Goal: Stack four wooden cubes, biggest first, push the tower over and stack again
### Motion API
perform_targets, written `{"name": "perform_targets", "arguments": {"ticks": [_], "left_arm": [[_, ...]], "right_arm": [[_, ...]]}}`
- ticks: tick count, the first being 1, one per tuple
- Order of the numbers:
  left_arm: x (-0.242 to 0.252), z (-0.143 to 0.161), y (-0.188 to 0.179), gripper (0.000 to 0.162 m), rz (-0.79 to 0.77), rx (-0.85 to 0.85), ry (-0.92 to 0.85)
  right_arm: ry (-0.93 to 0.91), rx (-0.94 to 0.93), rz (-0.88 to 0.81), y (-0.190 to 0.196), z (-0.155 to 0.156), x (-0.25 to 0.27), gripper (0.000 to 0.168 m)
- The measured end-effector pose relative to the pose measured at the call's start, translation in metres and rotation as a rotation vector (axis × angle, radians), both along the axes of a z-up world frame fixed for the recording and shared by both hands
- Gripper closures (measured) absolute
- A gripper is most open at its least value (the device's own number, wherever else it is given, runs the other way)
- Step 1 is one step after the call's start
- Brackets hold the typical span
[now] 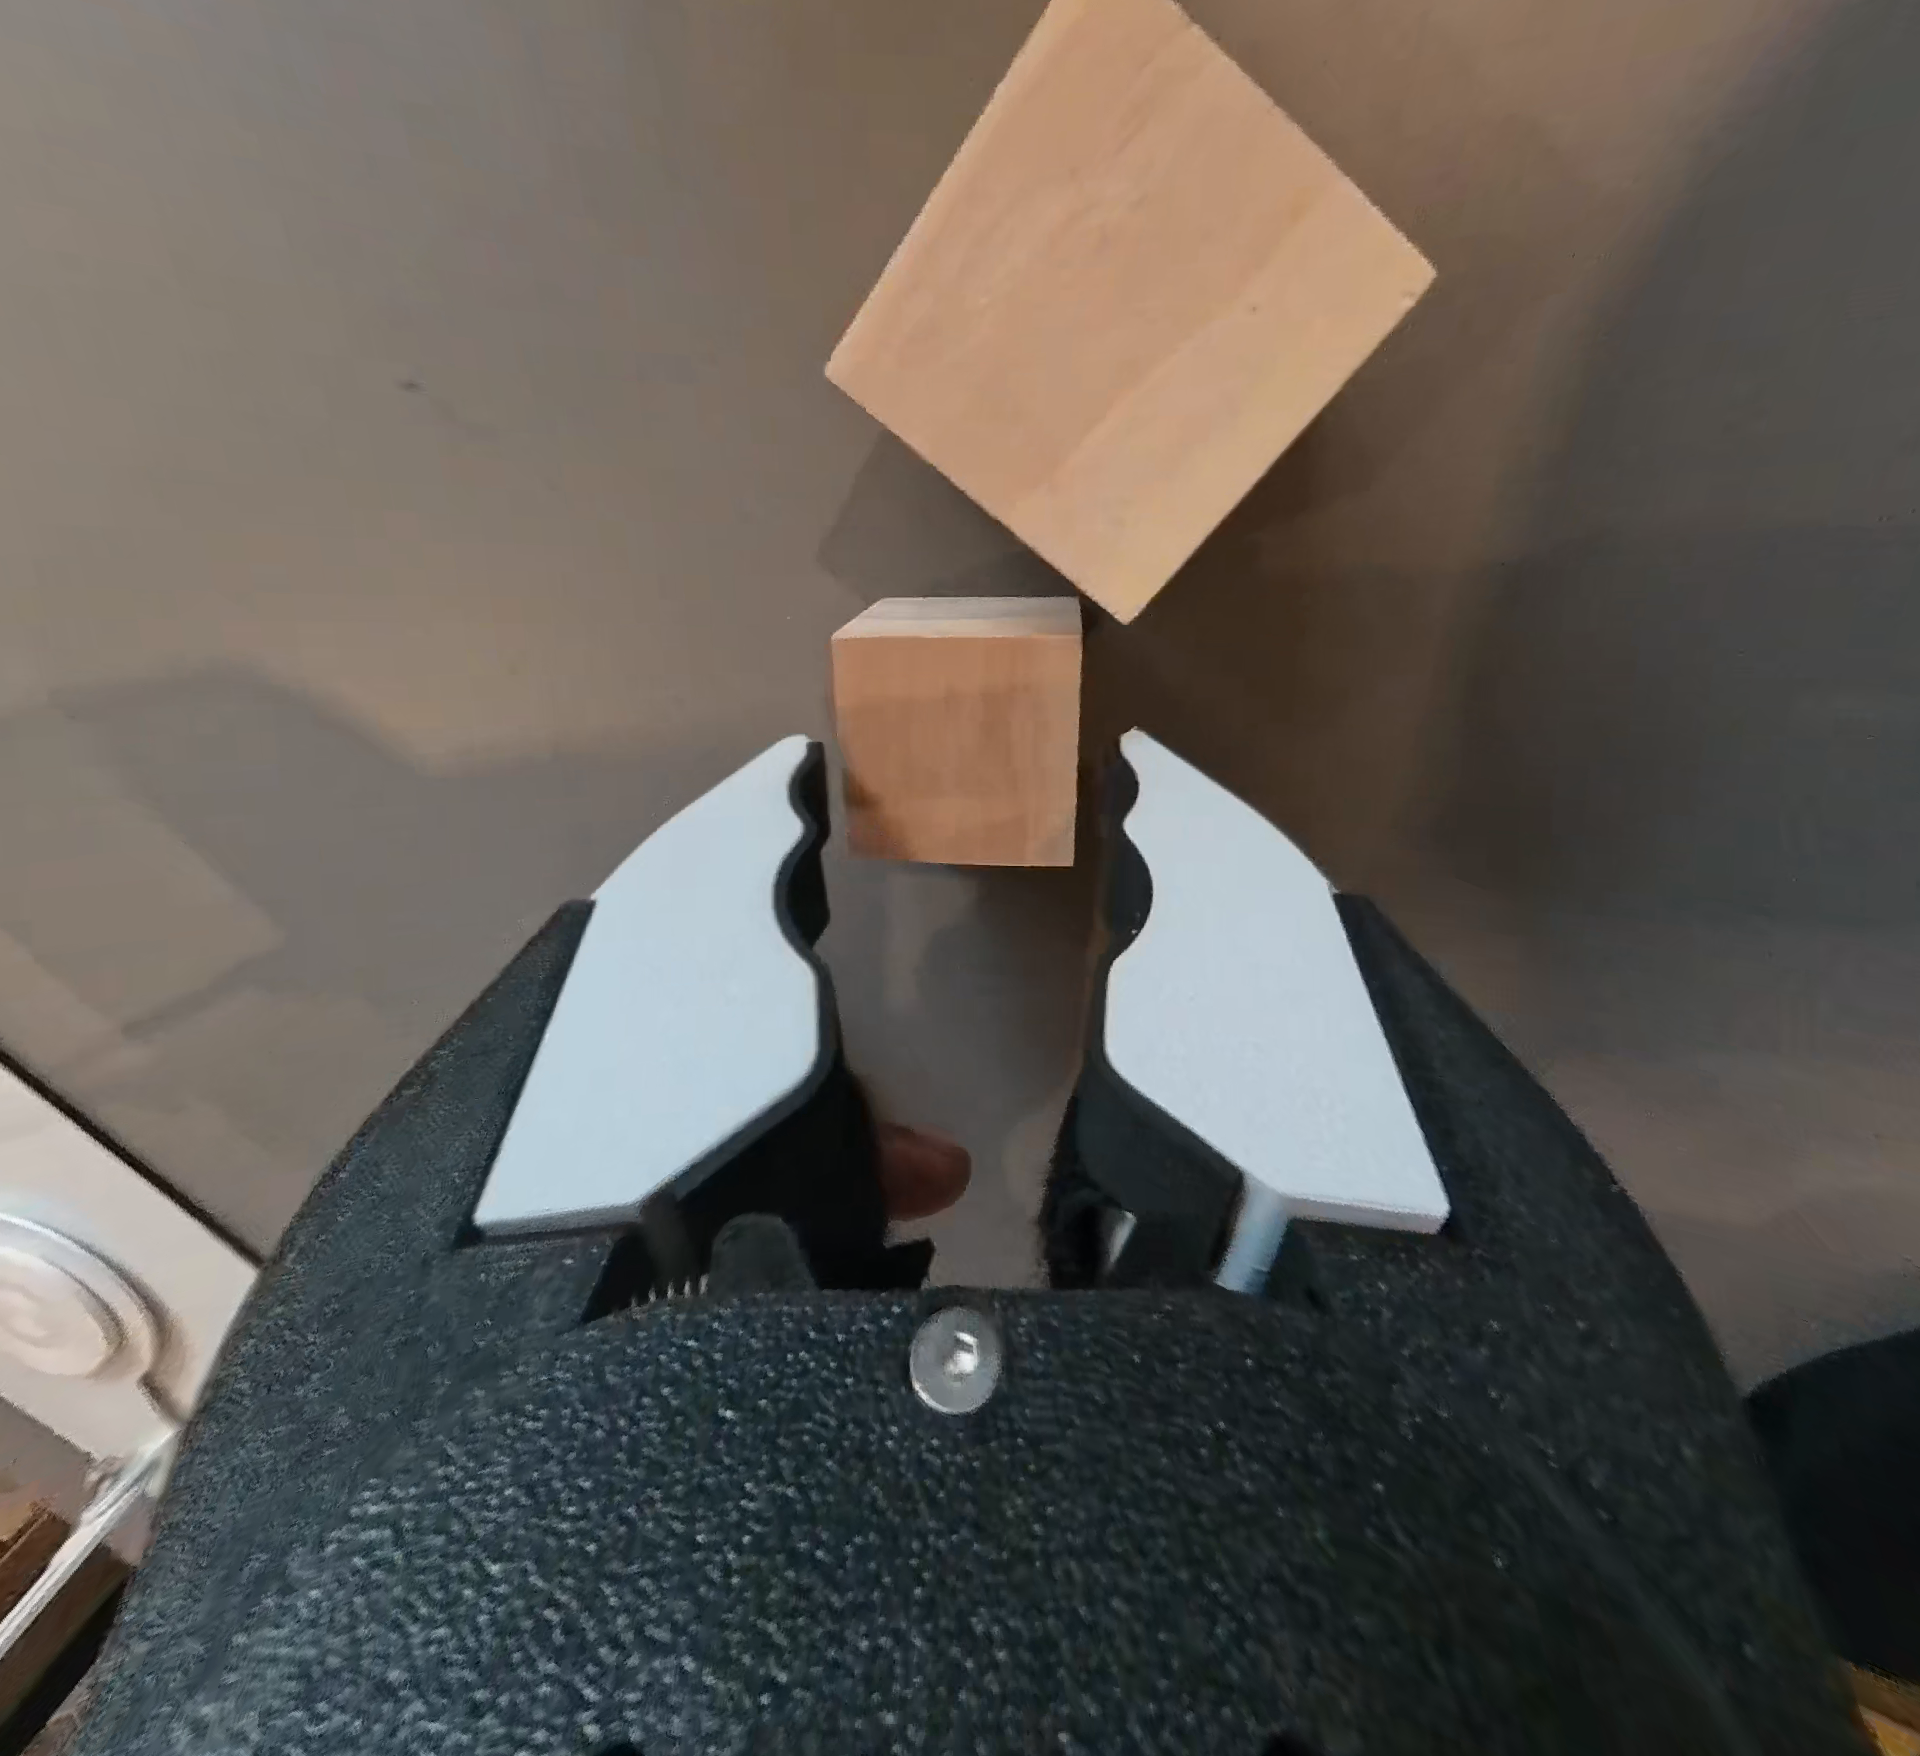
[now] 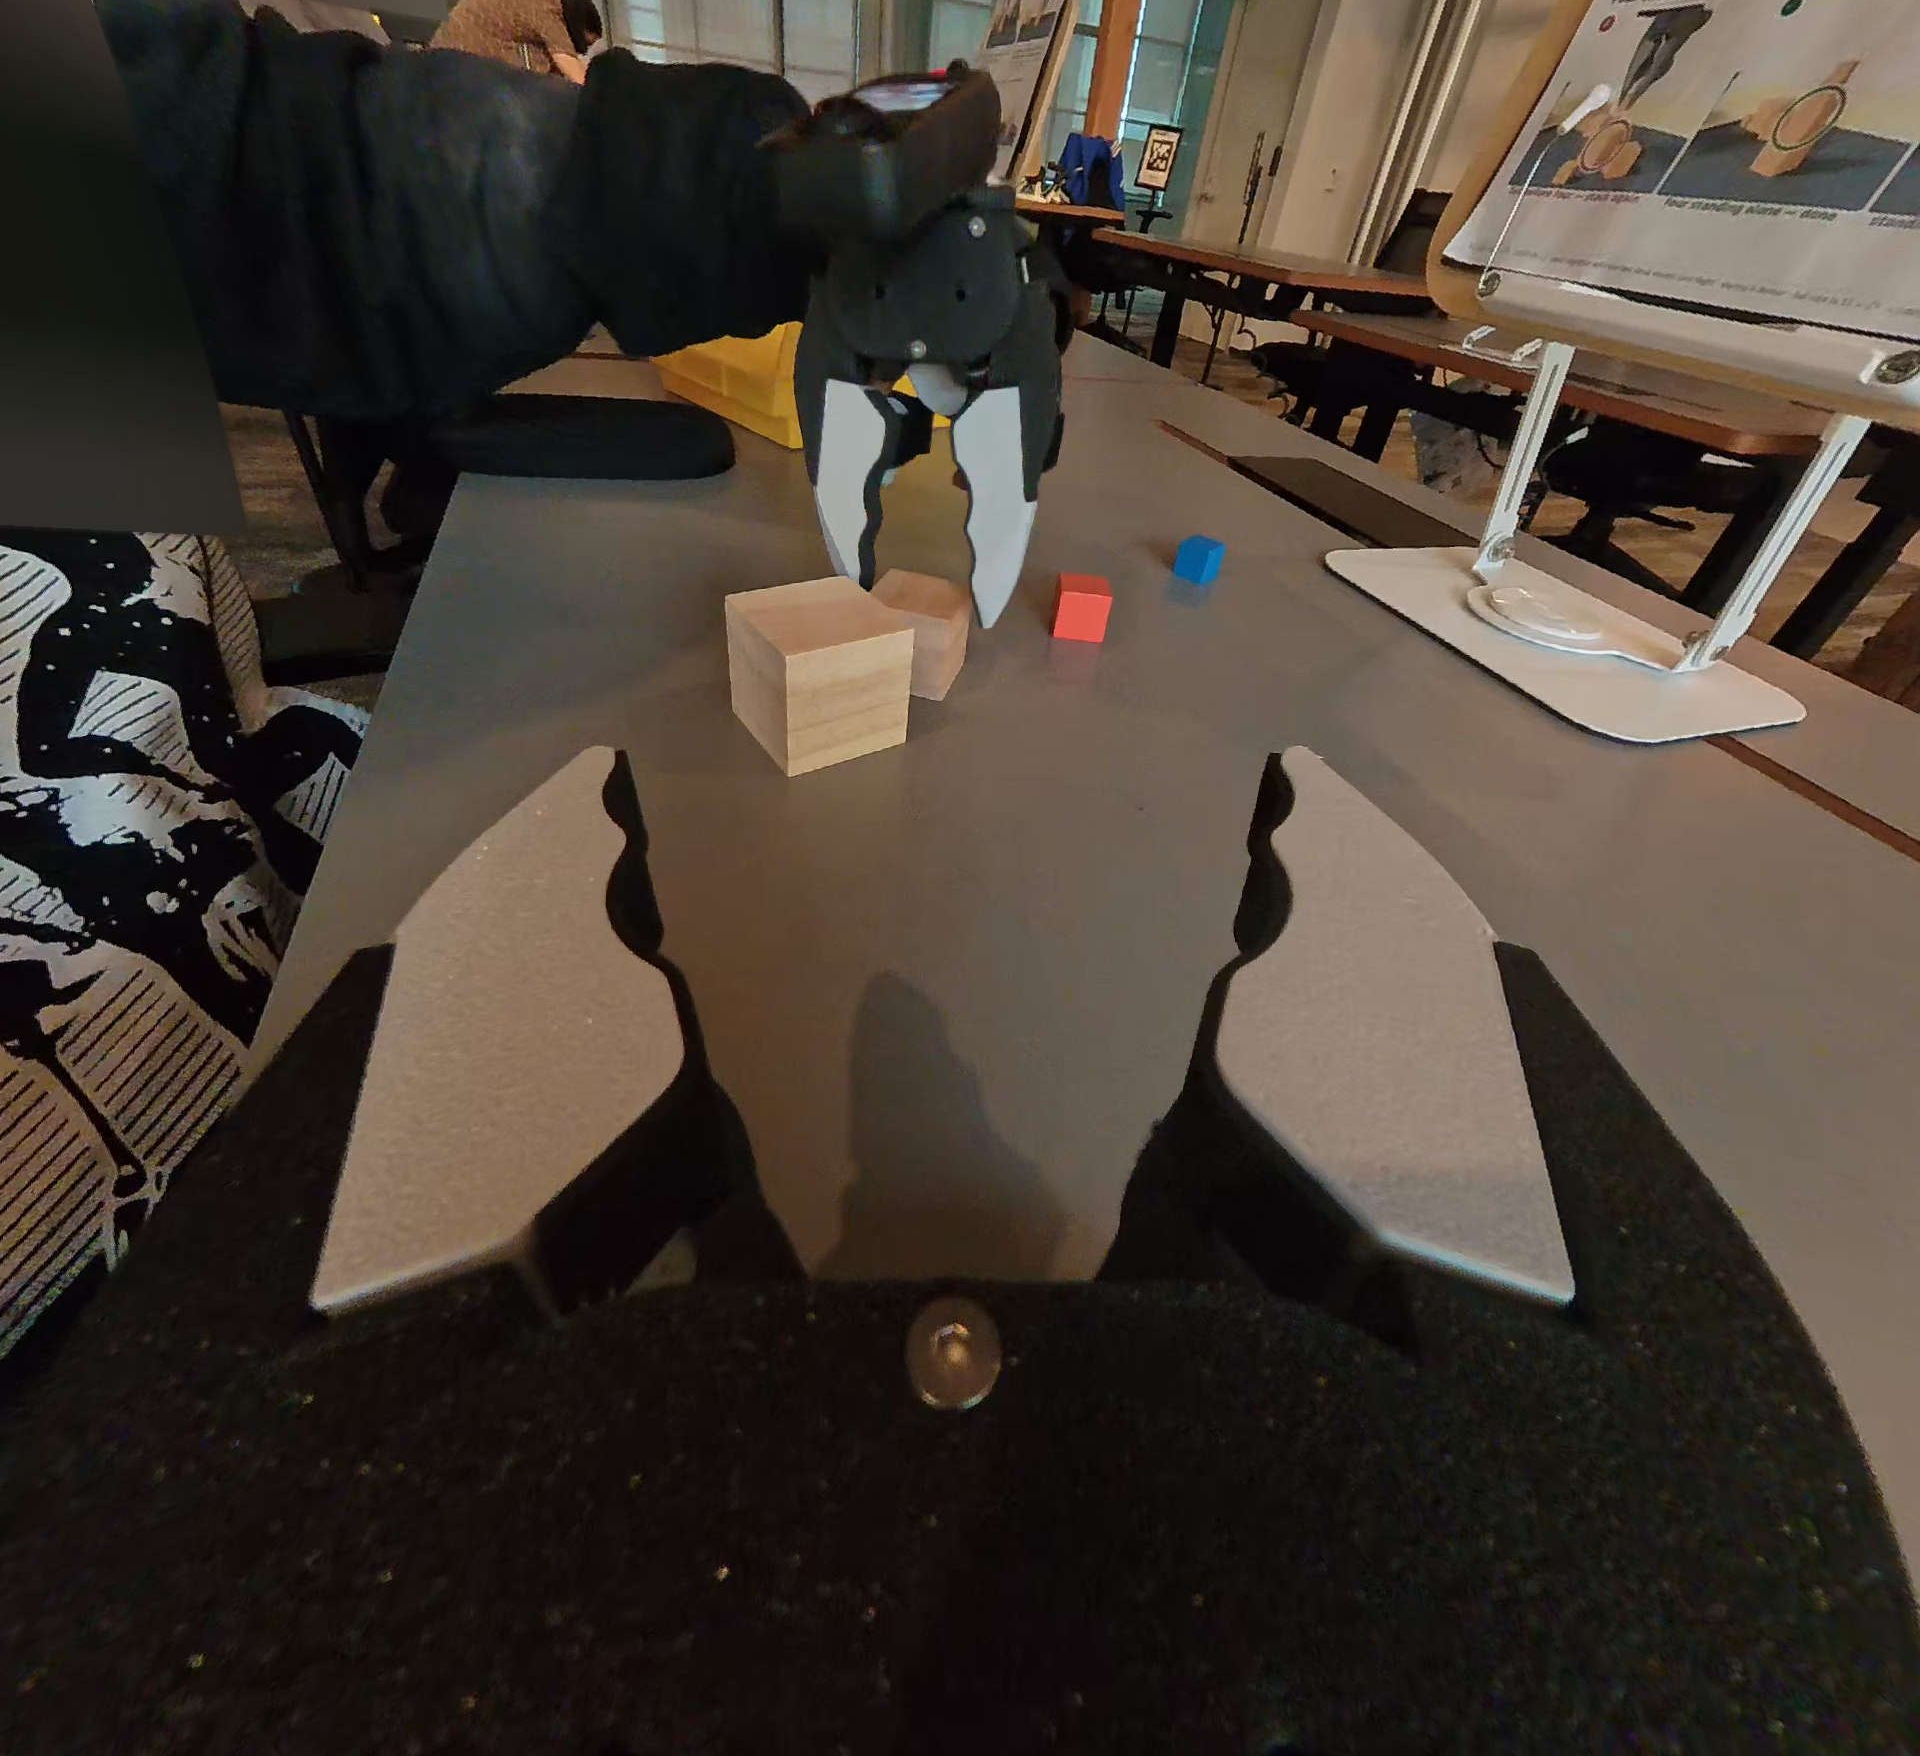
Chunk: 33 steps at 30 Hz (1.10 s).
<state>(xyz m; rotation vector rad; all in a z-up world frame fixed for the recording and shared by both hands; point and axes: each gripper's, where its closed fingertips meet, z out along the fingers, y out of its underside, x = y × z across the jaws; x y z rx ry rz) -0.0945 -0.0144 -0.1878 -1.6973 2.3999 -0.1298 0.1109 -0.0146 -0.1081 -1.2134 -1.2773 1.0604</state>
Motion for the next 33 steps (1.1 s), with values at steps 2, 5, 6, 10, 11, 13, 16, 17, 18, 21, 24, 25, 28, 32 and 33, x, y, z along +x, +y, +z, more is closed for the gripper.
{"name": "perform_targets", "arguments": {"ticks": [2,5,6,10,11,13,16,17,18,21,24,25,28,32,33], "left_arm": [[-0.001,-0.003,0.000,0.119,-0.009,0.001,0.010],[-0.003,-0.001,-0.004,0.119,-0.011,-0.022,0.008],[-0.005,0.003,-0.004,0.119,-0.006,-0.022,0.011],[-0.011,0.030,-0.003,0.119,0.020,0.011,0.008],[-0.011,0.039,-0.002,0.120,0.021,0.024,0.004],[-0.009,0.058,-0.004,0.120,0.015,0.048,-0.005],[0.003,0.084,-0.014,0.119,-0.017,0.072,-0.026],[0.009,0.090,-0.018,0.119,-0.037,0.079,-0.036],[0.016,0.095,-0.023,0.119,-0.060,0.082,-0.045],[0.033,0.100,-0.039,0.119,-0.129,0.079,-0.051],[0.043,0.092,-0.047,0.119,-0.179,0.074,-0.025],[0.044,0.088,-0.047,0.119,-0.187,0.072,-0.012],[0.047,0.076,-0.045,0.119,-0.197,0.061,0.003],[0.050,0.065,-0.042,0.119,-0.206,0.051,0.007],[0.050,0.062,-0.041,0.119,-0.206,0.048,0.008]], "right_arm": [[0.000,0.000,-0.001,0.000,0.000,0.000,0.058],[0.002,-0.001,-0.001,0.000,0.000,0.000,0.059],[0.002,-0.002,-0.001,0.000,0.000,0.000,0.059],[-0.001,-0.004,0.000,0.000,0.000,0.000,0.059],[-0.002,-0.003,0.000,0.000,-0.001,0.000,0.059],[-0.003,-0.003,0.001,0.000,-0.001,-0.001,0.060],[-0.004,-0.005,0.003,0.000,-0.001,-0.001,0.060],[-0.003,-0.005,0.003,0.000,-0.001,-0.001,0.060],[-0.003,-0.005,0.003,0.000,-0.001,-0.001,0.061],[-0.004,-0.007,0.003,0.000,-0.001,-0.001,0.061],[-0.004,-0.005,0.004,0.000,-0.001,-0.001,0.061],[-0.005,-0.005,0.004,0.000,-0.001,-0.001,0.062],[-0.004,-0.004,0.003,0.000,-0.001,-0.001,0.062],[-0.006,-0.007,0.005,0.000,-0.001,-0.001,0.062],[-0.008,-0.007,0.006,0.000,-0.002,-0.001,0.062]]}}
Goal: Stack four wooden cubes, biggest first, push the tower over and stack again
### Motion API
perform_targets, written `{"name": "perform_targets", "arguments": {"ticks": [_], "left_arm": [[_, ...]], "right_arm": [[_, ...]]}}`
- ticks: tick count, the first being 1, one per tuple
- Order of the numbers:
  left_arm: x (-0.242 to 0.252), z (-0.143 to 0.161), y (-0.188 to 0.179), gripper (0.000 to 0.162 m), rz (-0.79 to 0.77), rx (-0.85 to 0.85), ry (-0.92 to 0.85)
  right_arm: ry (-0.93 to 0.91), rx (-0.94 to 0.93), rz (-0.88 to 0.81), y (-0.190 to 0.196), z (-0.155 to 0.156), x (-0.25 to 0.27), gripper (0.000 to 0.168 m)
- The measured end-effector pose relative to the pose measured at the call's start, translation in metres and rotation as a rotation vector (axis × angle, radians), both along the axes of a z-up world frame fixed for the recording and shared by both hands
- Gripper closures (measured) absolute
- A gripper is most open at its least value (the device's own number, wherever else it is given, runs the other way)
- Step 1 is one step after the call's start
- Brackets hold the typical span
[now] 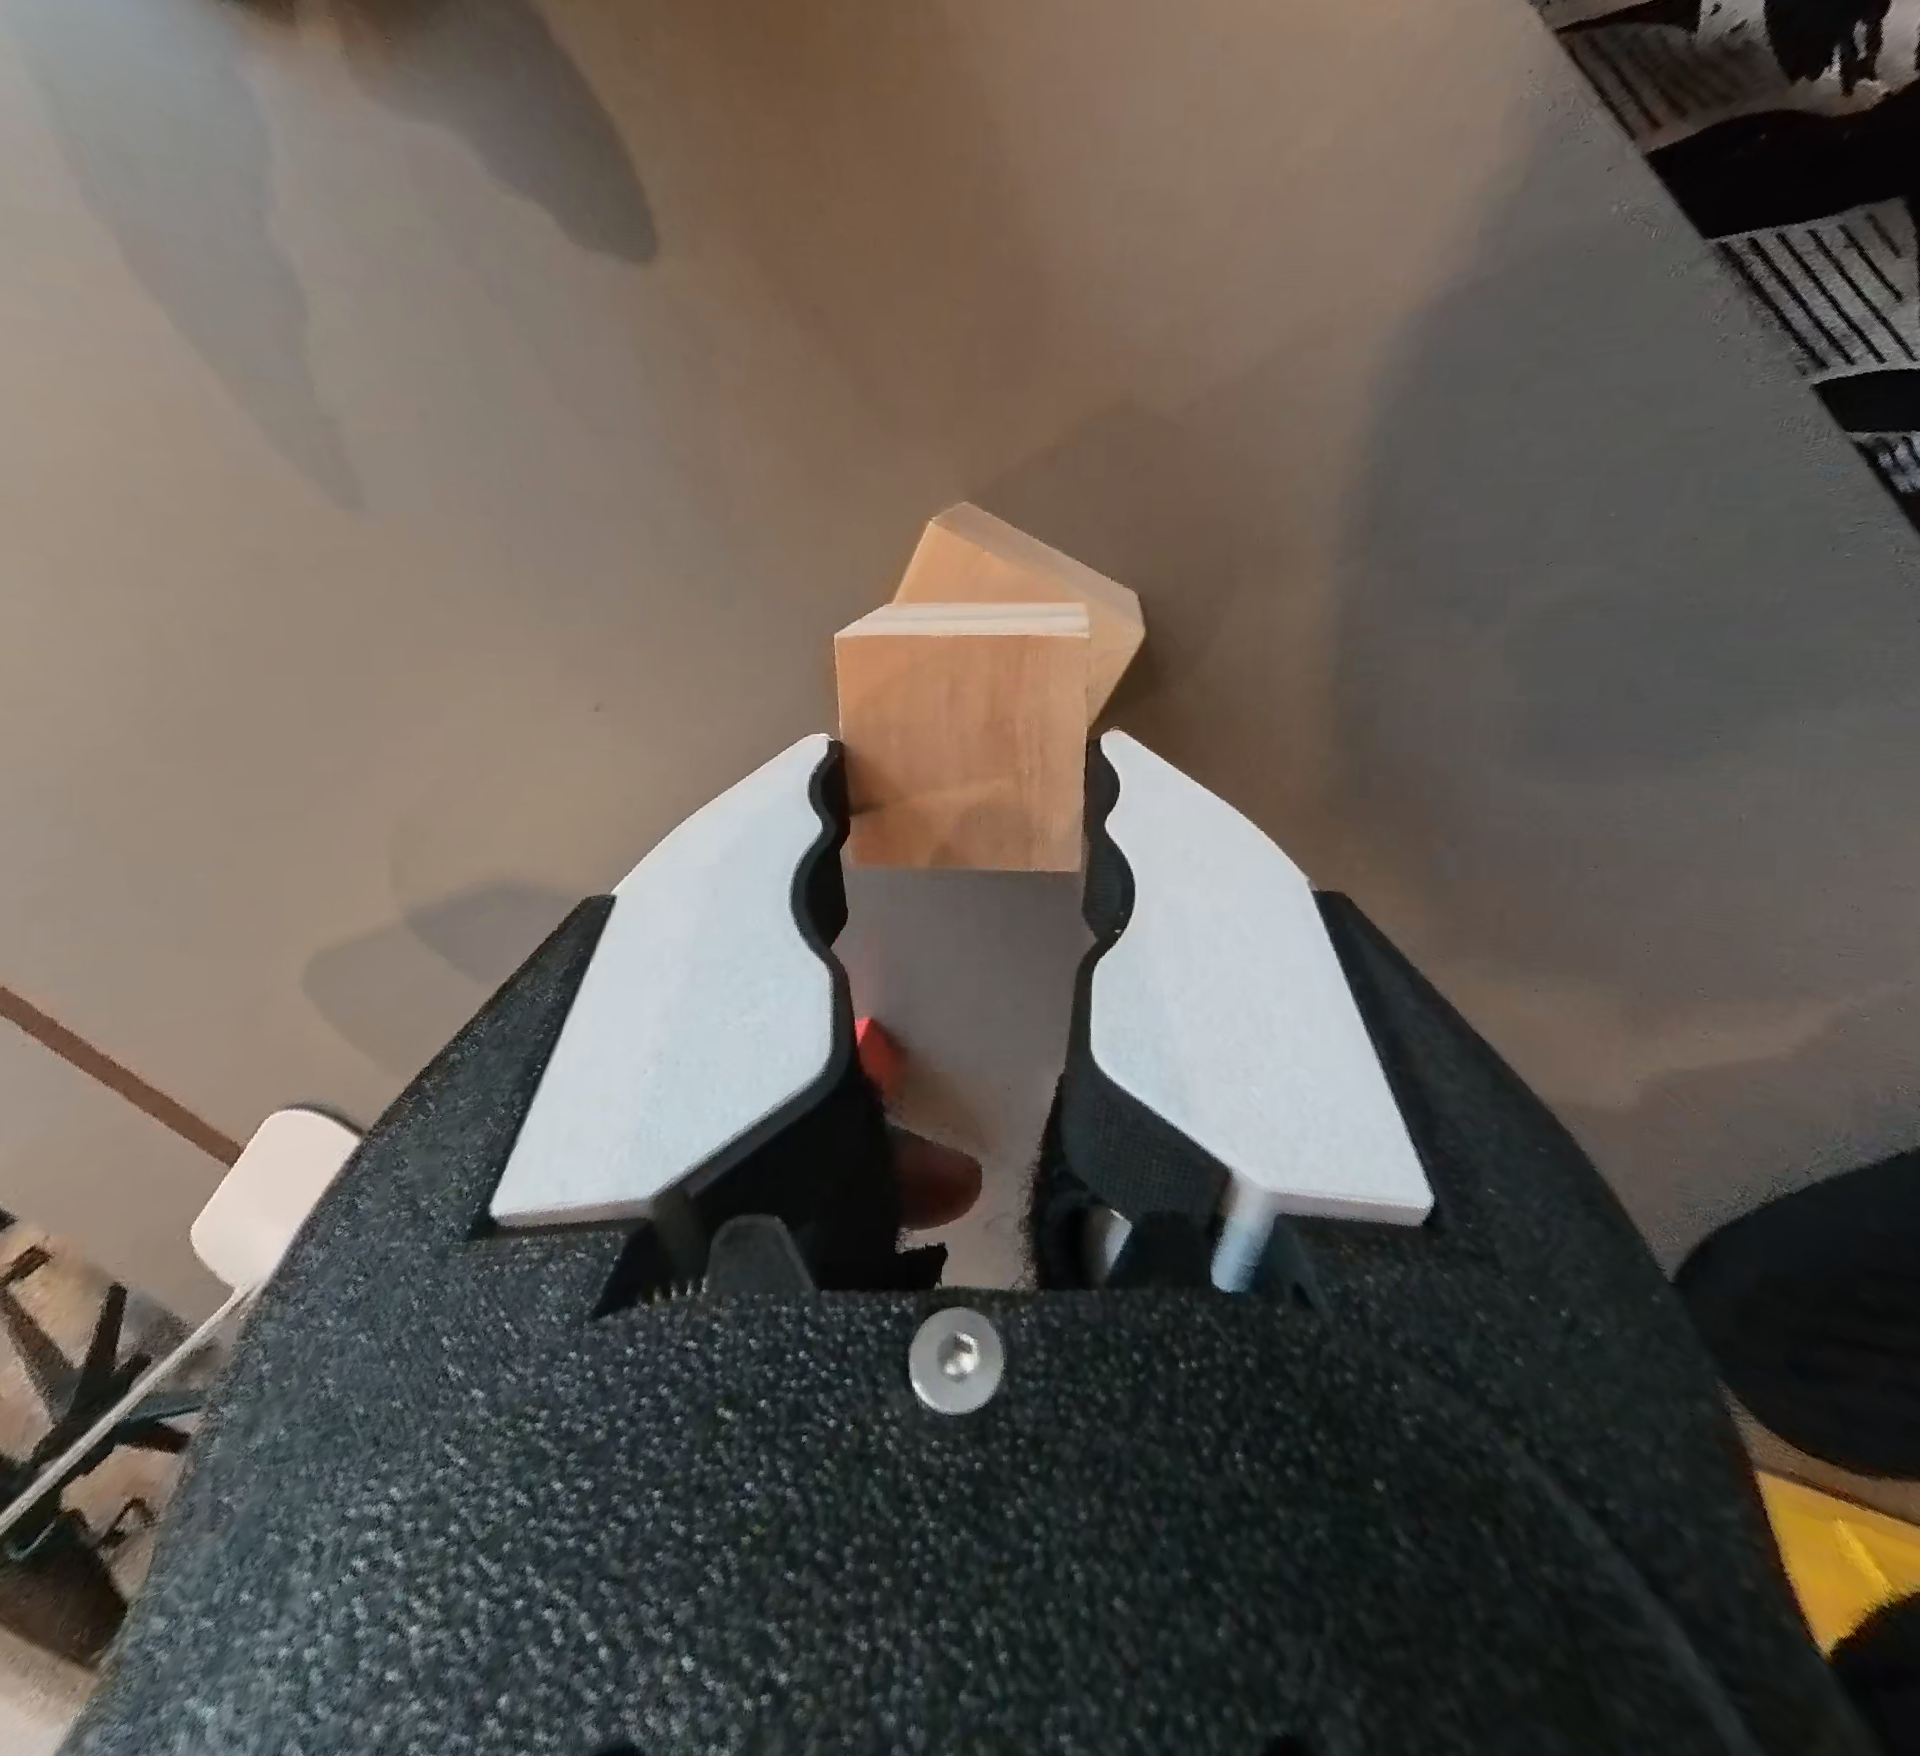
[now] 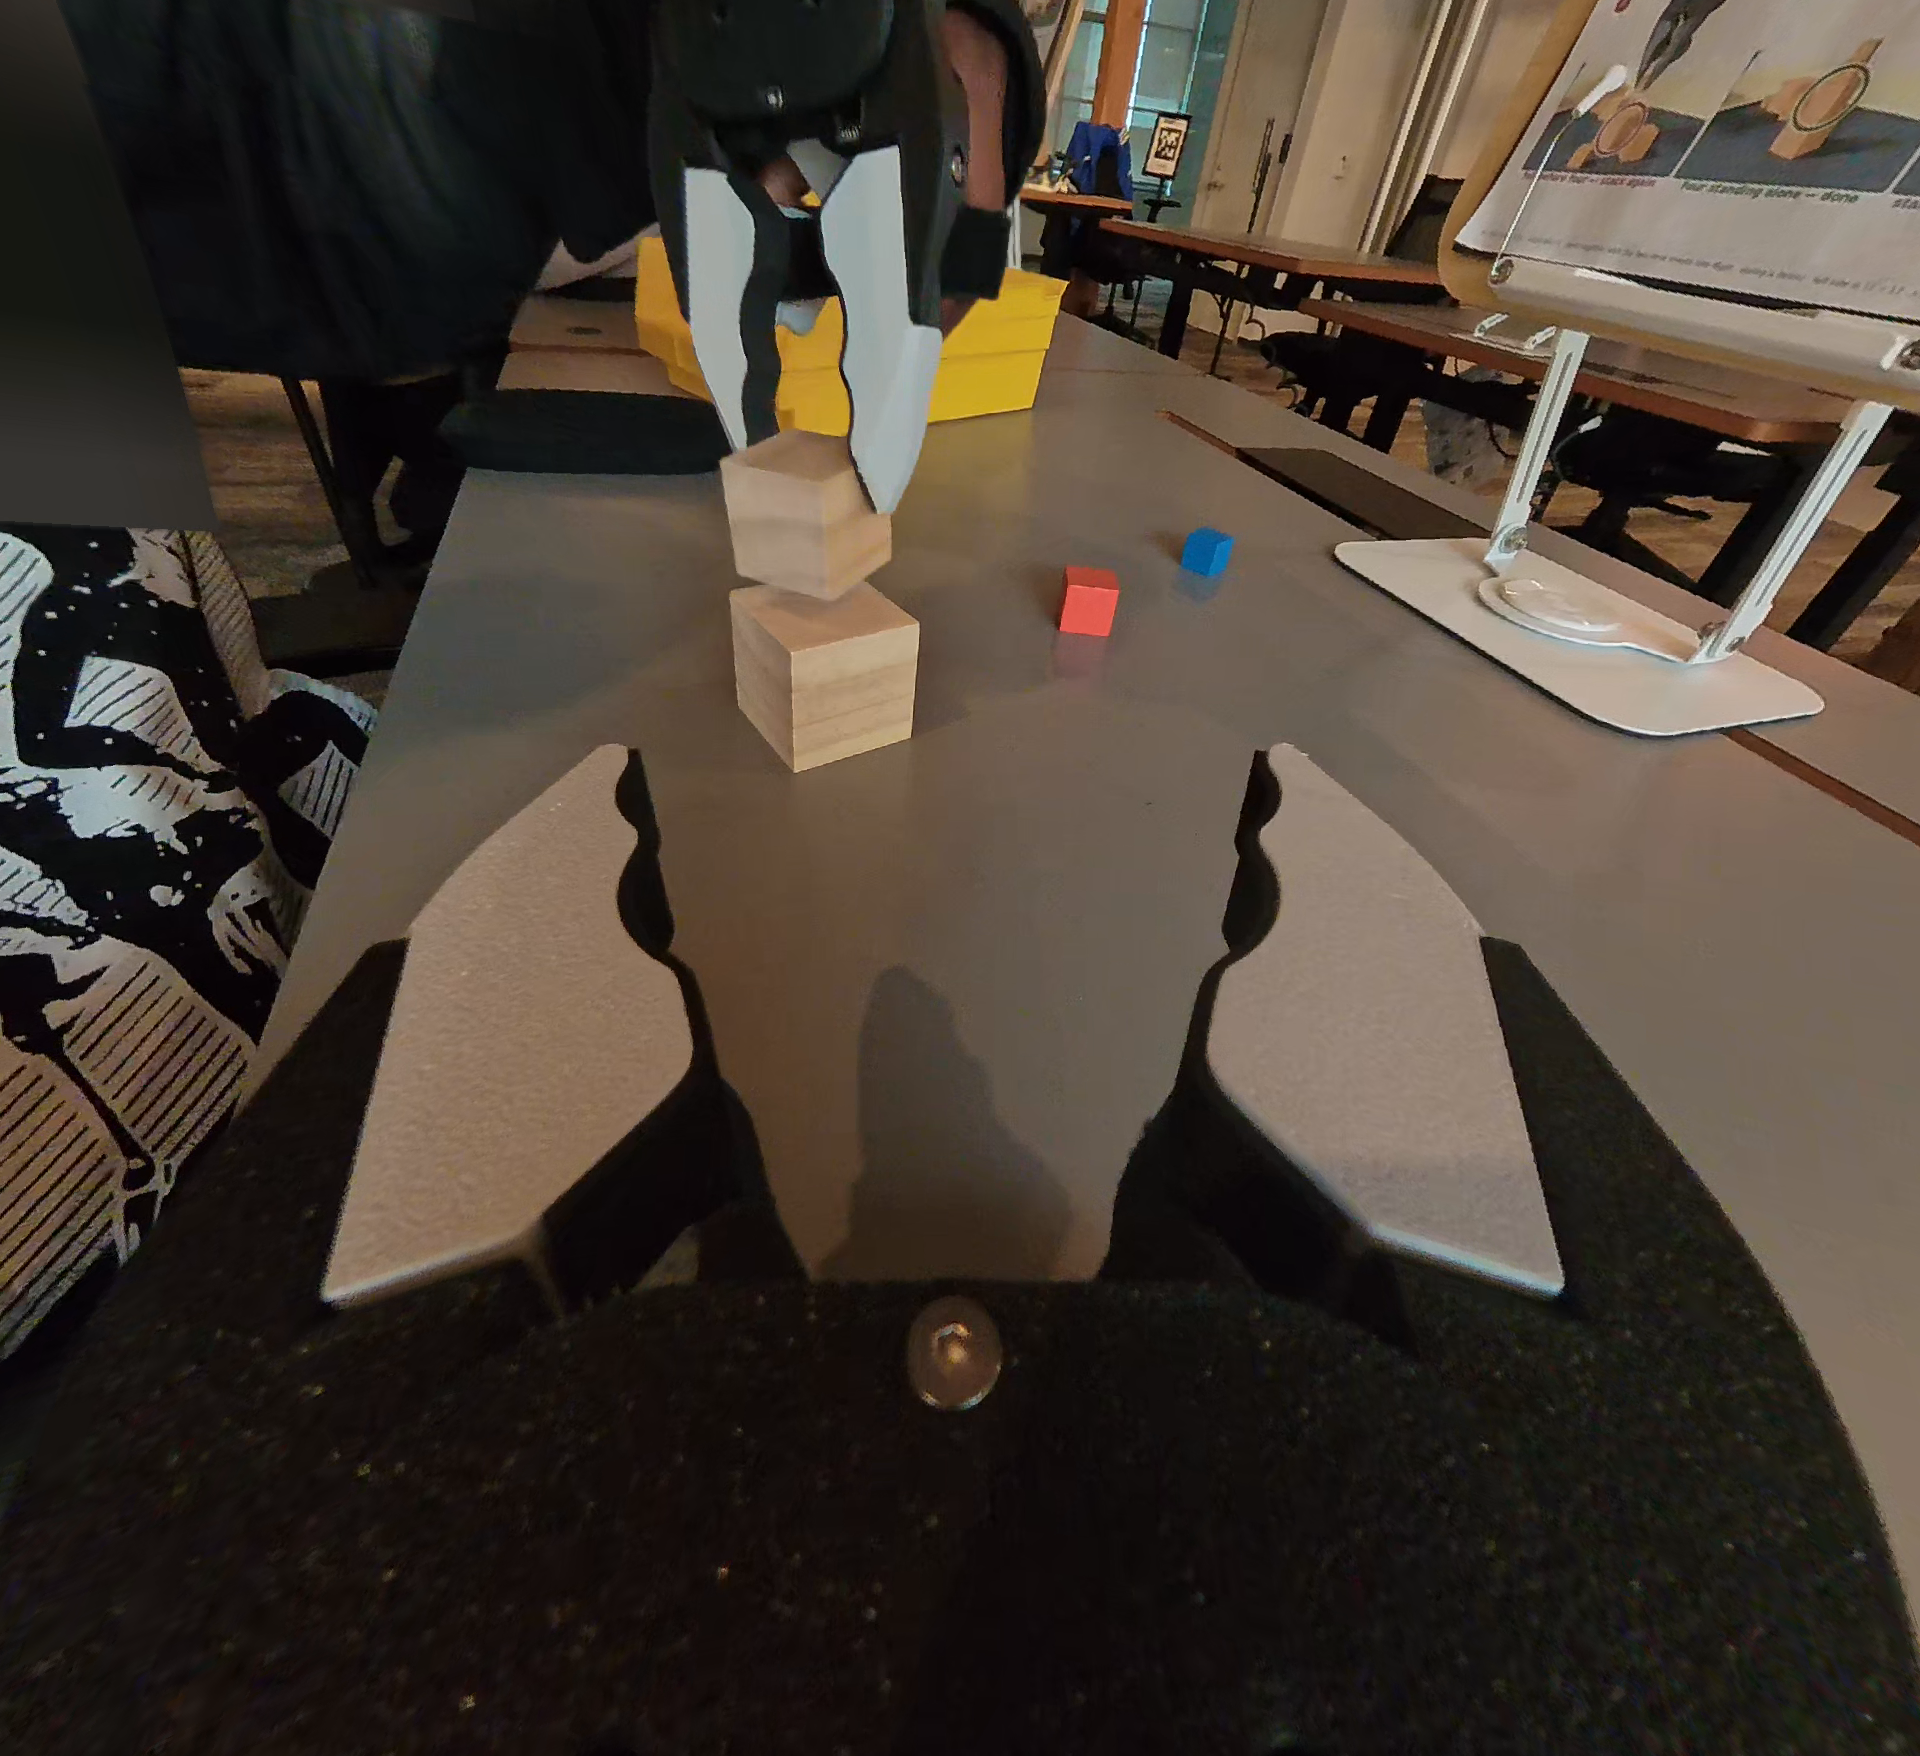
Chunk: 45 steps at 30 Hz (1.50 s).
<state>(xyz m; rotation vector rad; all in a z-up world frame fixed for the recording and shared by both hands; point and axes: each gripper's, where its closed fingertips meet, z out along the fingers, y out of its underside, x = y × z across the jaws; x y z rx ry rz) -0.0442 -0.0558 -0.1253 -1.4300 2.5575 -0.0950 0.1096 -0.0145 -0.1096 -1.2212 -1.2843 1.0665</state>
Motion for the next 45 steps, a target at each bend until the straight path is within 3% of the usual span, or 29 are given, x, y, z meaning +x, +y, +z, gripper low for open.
{"name": "perform_targets", "arguments": {"ticks": [16,22,29,35,45], "left_arm": [[-0.003,-0.015,0.005,0.119,0.037,-0.043,-0.001],[-0.008,-0.012,0.007,0.087,0.108,-0.056,0.009],[-0.044,0.014,0.043,0.081,0.339,-0.071,-0.171],[-0.098,-0.012,0.081,0.087,0.517,-0.060,-0.155],[-0.113,-0.051,0.112,0.092,0.561,-0.024,-0.088]], "right_arm": [[-0.006,0.000,-0.001,0.000,-0.001,0.000,0.064],[-0.005,0.000,-0.003,0.000,0.000,0.000,0.065],[-0.005,0.003,-0.005,0.000,0.000,0.000,0.066],[-0.004,0.001,-0.006,0.000,0.000,0.000,0.066],[-0.006,-0.002,-0.006,0.000,0.000,0.000,0.067]]}}
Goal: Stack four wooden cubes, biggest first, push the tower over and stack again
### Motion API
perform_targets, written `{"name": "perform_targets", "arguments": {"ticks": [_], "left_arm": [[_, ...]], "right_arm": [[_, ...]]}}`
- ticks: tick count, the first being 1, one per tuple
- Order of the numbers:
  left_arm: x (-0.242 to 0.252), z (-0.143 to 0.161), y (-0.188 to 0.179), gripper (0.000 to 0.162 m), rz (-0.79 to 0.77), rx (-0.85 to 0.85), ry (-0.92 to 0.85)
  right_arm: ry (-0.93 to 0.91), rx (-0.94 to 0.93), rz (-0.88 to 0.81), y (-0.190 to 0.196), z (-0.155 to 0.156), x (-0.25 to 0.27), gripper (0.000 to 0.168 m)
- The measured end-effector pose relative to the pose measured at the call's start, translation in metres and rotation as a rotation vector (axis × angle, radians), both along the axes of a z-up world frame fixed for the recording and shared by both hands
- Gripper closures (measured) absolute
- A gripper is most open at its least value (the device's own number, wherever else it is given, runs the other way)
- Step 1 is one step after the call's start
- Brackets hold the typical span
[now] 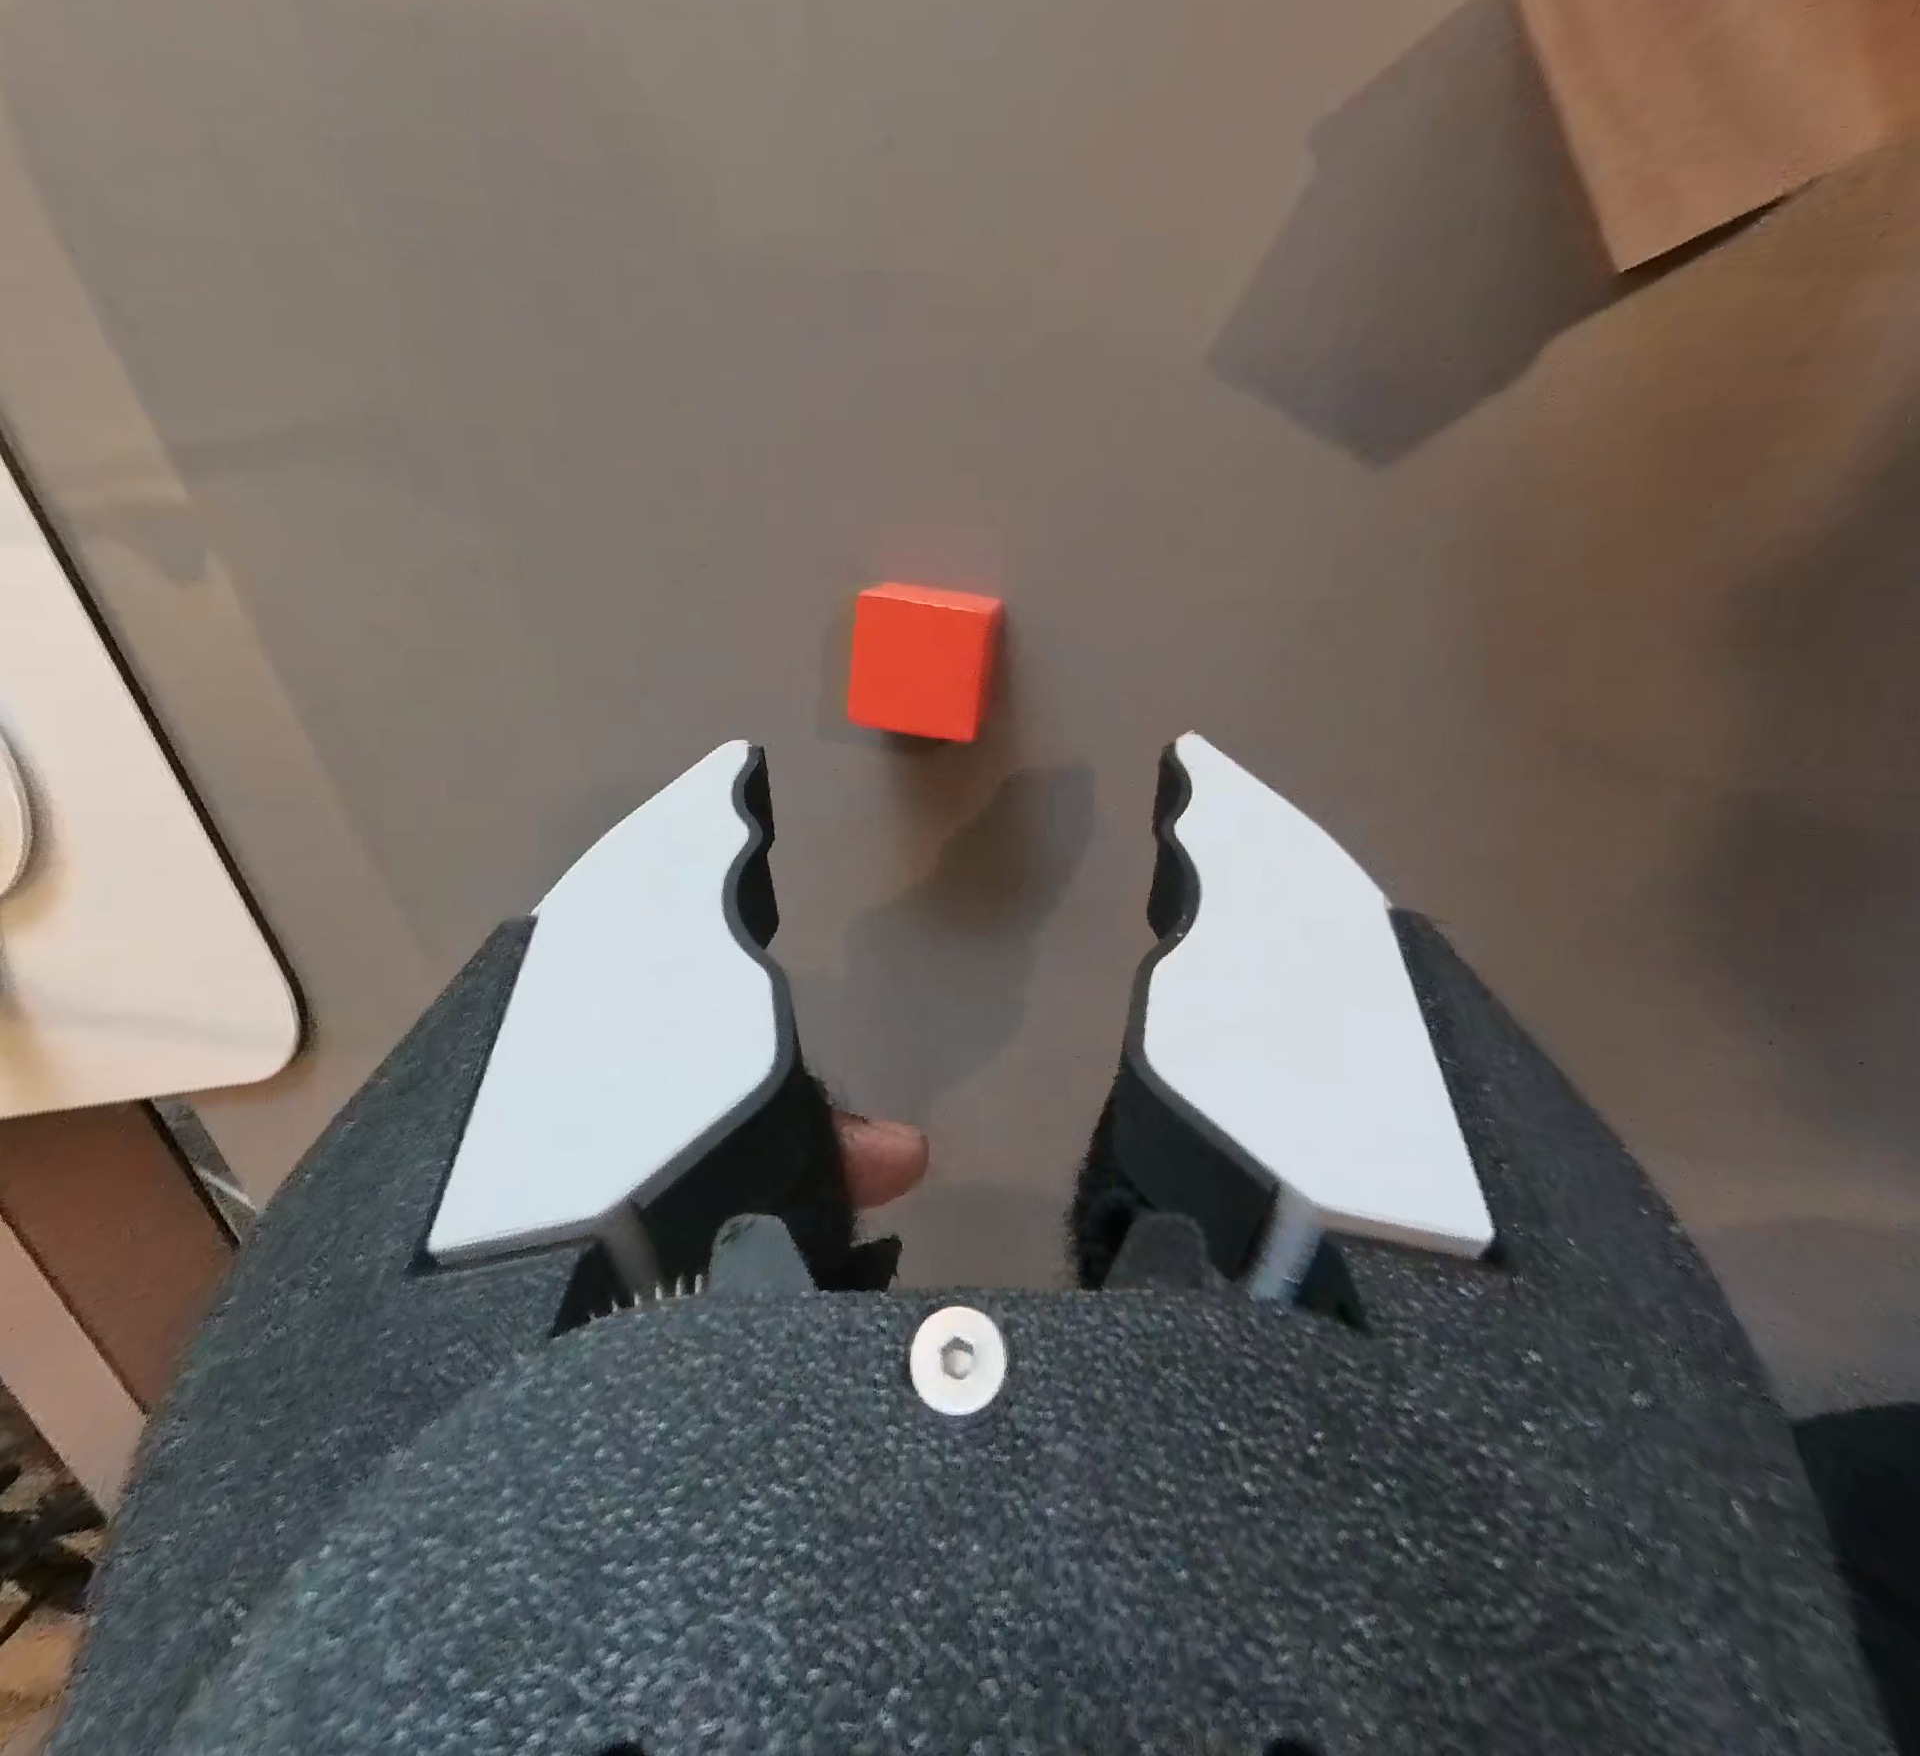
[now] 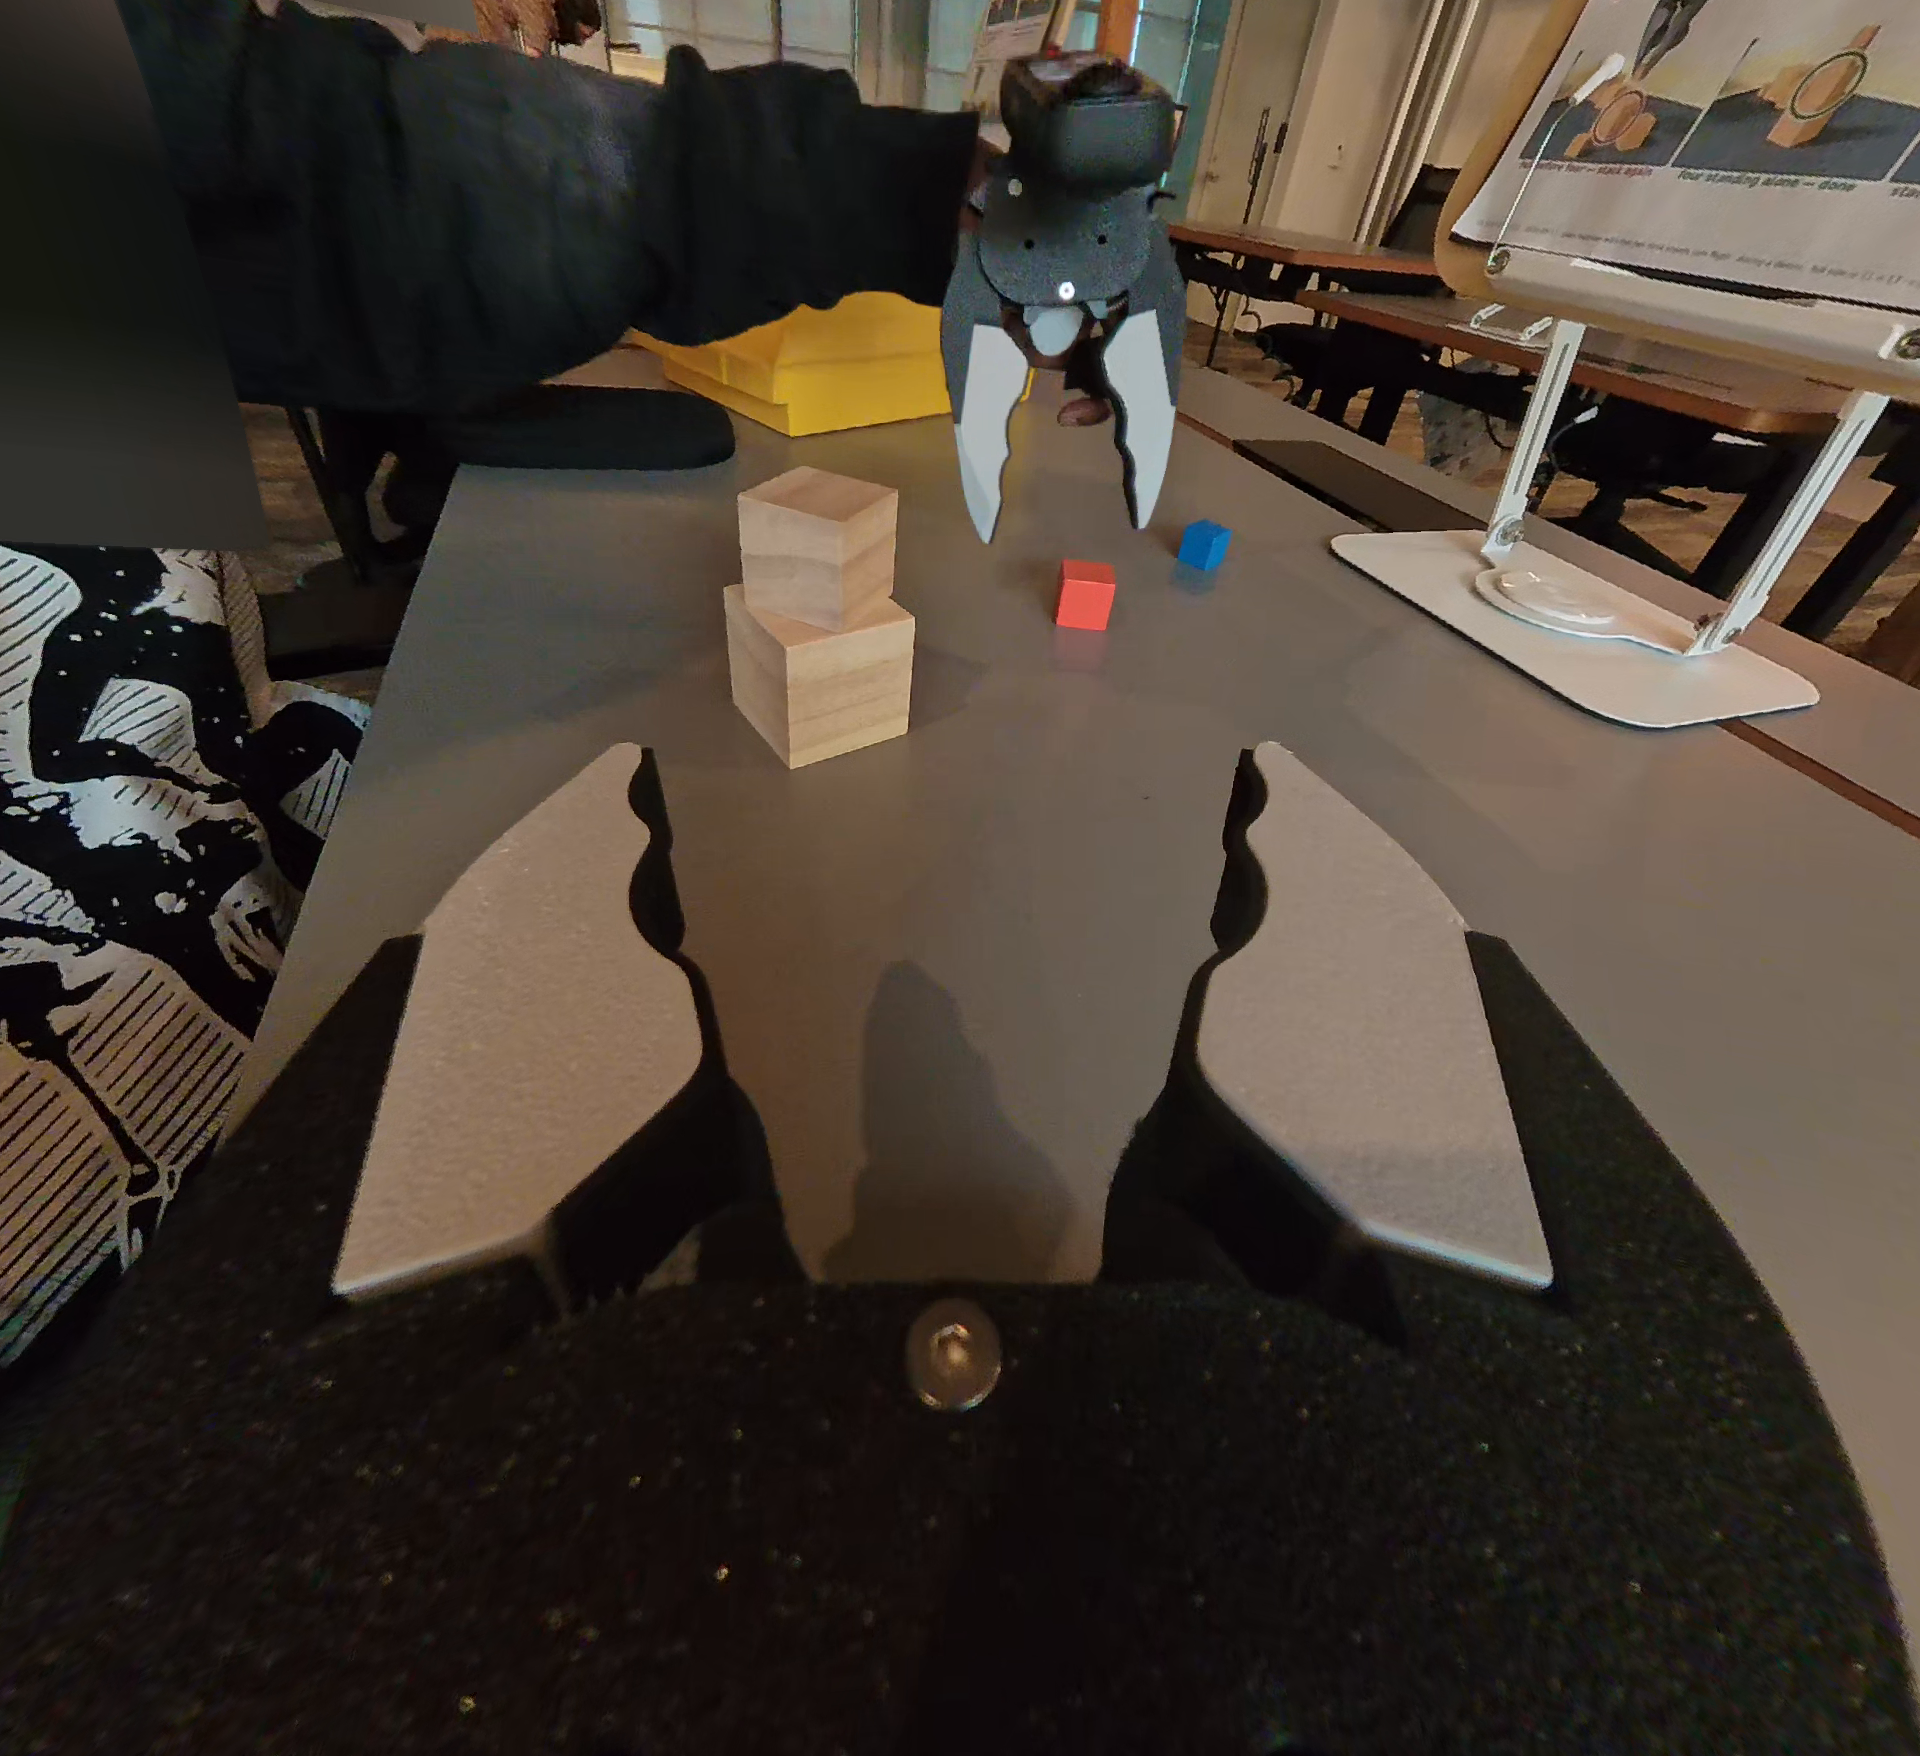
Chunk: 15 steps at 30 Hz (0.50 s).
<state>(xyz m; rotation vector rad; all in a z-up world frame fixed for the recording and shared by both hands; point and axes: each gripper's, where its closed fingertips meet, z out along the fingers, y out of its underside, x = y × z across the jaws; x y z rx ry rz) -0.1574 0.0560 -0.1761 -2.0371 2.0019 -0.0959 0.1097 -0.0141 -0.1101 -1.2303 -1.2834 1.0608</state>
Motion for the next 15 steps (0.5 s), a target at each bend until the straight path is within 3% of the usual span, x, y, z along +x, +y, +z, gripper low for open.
{"name": "perform_targets", "arguments": {"ticks": [11,13,15], "left_arm": [[0.010,-0.017,0.014,0.101,-0.038,0.002,-0.007],[0.010,-0.021,0.014,0.108,-0.045,-0.001,0.000],[0.010,-0.023,0.014,0.130,-0.055,-0.001,-0.002]], "right_arm": [[-0.003,0.000,0.003,0.000,0.000,0.000,0.067],[-0.003,0.001,0.004,-0.001,0.000,0.000,0.067],[-0.003,0.001,0.004,-0.001,0.000,0.000,0.067]]}}
